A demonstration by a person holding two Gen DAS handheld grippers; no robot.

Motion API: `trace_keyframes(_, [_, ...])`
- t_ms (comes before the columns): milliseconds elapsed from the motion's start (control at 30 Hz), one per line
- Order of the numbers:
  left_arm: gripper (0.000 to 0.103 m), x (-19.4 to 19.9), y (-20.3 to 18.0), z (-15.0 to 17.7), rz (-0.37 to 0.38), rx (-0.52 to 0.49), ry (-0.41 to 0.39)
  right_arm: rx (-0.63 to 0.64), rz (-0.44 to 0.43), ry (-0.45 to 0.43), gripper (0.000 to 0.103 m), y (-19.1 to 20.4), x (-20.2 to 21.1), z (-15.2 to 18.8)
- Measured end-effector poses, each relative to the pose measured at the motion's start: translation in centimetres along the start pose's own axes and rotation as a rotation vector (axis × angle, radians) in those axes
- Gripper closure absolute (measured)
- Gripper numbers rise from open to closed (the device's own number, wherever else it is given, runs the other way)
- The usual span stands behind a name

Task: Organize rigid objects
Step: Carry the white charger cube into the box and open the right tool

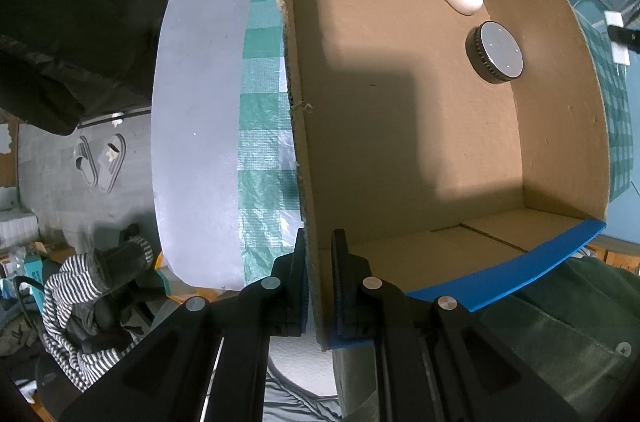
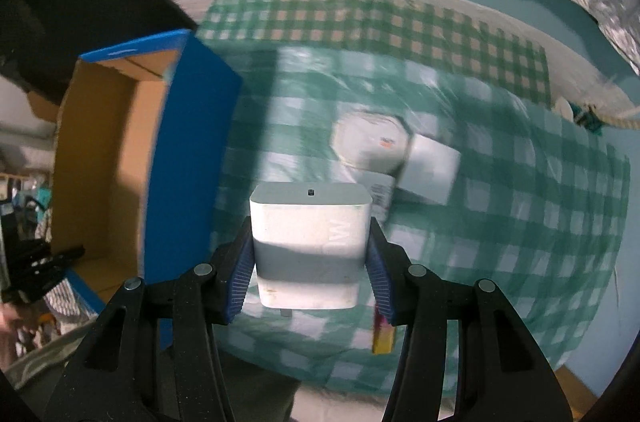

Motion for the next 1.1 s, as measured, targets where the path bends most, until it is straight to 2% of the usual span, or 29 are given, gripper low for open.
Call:
trace_keyframes(533, [0.093,0.1,0.0,-0.2,0.002,0.0,-0.001,0.204,-0.09,-0.058,0.052,9.9,1.4,-5.1])
trace_keyframes(833, [0.093,0.1,0.0,-0.3,0.002,-0.001,-0.003,0.336,-0.119,0.003,0.052,15.2,-1.4,-5.6])
trace_keyframes(1100, [0.093,0.1,-0.1,-0.5,-0.002,-0.002,-0.003,0.437,-0.104,0.089,0.052,17.2,-5.1,-4.1])
Point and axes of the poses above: each gripper's, at about its wrist camera, not at the fingertips, and x roughly against the way its jaws point, y to its left, z to its underside, the point moved 6 cm from there along -x, roughly the way its jaws point, and after that the axes turned 13 degrees about x, right-handed, at the moved point
